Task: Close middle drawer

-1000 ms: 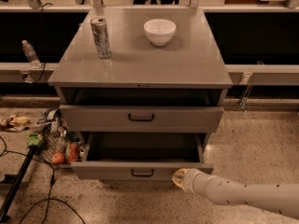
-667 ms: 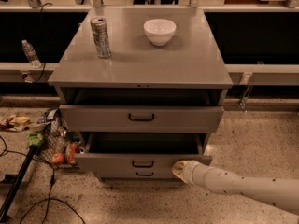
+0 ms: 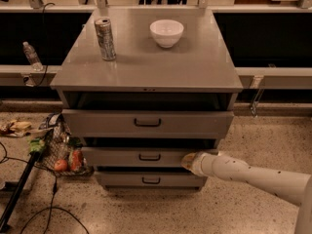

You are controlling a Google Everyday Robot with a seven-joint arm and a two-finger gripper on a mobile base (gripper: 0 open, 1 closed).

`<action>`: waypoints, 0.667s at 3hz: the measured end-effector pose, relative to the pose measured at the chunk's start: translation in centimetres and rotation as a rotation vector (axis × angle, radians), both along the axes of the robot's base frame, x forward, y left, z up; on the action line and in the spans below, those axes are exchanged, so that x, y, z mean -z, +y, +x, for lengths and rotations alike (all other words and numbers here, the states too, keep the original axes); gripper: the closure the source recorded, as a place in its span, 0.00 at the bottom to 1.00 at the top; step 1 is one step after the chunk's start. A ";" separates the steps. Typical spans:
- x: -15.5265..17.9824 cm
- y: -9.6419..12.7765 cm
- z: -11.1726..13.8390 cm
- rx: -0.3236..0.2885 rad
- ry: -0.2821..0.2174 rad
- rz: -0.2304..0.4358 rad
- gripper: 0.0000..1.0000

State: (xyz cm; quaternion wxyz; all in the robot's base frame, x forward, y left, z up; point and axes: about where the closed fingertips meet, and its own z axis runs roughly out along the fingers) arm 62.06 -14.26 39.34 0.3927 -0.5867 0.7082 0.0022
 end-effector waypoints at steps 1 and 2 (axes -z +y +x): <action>-0.5 -1.0 2.1 0.012 0.015 0.008 1.00; -0.5 -1.0 2.0 0.013 0.015 0.008 1.00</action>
Offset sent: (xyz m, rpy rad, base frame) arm -0.0885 -0.0010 0.0748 0.2286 0.3529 0.1463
